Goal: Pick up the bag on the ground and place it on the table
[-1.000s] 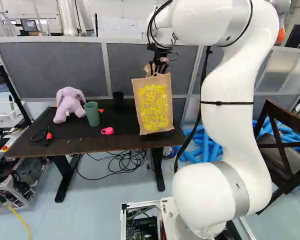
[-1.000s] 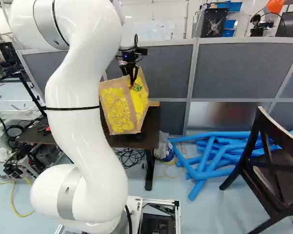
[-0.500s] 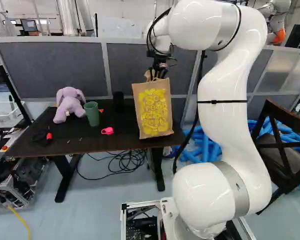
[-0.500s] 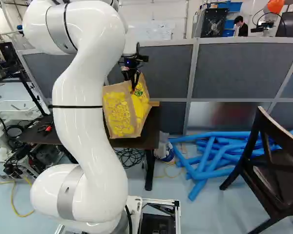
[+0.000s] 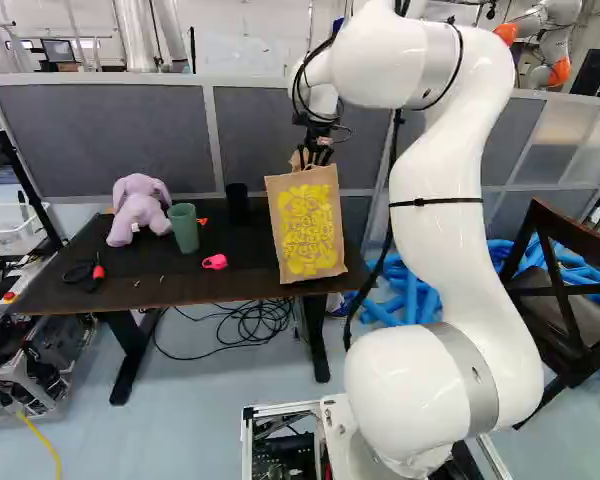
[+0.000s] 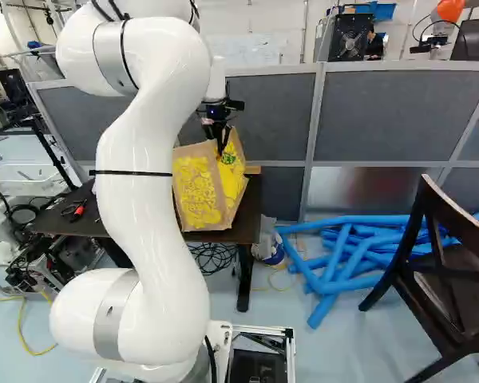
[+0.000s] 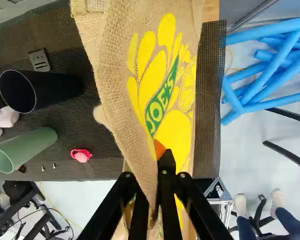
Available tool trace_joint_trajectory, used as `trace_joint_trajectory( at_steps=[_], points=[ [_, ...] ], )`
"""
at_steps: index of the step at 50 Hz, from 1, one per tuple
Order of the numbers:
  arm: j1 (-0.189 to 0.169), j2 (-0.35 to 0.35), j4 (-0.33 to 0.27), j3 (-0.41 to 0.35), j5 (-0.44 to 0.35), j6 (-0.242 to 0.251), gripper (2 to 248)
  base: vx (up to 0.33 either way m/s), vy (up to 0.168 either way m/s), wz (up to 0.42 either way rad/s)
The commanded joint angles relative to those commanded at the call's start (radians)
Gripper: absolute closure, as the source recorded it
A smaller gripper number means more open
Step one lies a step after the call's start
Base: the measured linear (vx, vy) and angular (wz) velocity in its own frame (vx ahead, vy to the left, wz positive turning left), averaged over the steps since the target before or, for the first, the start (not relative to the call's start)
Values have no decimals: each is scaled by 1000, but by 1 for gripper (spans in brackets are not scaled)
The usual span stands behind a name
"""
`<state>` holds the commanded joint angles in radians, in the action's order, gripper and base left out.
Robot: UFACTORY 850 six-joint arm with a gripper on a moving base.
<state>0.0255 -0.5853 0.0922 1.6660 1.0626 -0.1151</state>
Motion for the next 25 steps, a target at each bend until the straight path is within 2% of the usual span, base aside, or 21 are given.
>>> trace_joint_trajectory(
  at_steps=[20, 21, 25],
  points=[
    [0, -4, 0, 1, 0, 0, 225, 0, 0, 0],
    [0, -4, 0, 1, 0, 0, 209, 0, 0, 0],
    [0, -4, 0, 1, 0, 0, 209, 0, 0, 0]
  ],
)
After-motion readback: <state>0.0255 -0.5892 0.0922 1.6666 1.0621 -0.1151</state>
